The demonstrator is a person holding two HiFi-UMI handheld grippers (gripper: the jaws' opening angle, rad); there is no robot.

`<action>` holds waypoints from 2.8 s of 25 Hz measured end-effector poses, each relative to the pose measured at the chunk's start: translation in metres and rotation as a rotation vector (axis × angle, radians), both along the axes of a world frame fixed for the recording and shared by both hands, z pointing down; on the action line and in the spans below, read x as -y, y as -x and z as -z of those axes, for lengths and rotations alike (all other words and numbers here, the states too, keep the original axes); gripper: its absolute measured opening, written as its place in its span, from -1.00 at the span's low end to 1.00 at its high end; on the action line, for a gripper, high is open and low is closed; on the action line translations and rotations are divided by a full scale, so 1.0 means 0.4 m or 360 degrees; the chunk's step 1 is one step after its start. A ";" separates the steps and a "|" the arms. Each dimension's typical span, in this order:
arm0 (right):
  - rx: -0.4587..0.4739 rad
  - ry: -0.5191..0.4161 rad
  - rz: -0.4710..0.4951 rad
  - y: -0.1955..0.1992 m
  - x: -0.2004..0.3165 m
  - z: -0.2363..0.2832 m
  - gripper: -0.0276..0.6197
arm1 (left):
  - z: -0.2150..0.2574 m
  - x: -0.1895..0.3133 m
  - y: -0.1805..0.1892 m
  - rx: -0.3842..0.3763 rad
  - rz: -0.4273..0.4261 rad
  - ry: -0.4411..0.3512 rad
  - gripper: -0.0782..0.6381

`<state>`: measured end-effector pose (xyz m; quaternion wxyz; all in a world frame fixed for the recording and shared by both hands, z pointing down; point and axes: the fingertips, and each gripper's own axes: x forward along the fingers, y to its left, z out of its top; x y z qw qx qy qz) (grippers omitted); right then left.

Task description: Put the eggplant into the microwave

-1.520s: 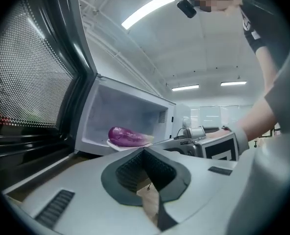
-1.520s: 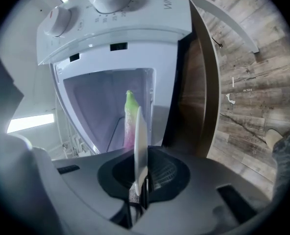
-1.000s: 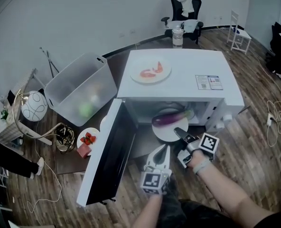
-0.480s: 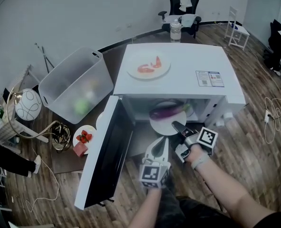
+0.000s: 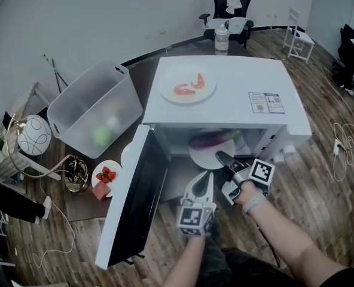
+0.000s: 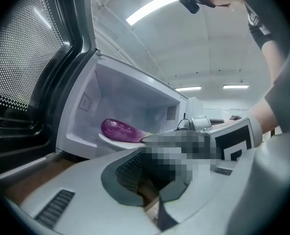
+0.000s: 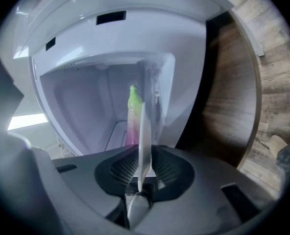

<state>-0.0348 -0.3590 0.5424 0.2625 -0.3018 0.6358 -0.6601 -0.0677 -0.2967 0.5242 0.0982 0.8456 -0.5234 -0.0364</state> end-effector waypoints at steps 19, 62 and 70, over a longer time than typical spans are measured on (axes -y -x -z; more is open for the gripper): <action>-0.0225 -0.0212 0.0251 -0.032 -0.069 0.020 -0.49 | 0.006 0.030 -0.010 -0.0001 -0.0003 0.0006 -0.78; -0.0091 -0.0133 0.0131 0.061 0.023 0.012 -0.84 | 0.016 0.045 0.041 -0.0009 0.0038 -0.0001 -0.78; -0.0063 -0.0125 0.0137 0.069 0.025 0.014 -0.84 | 0.025 0.051 0.044 0.0008 0.0044 -0.0015 -0.78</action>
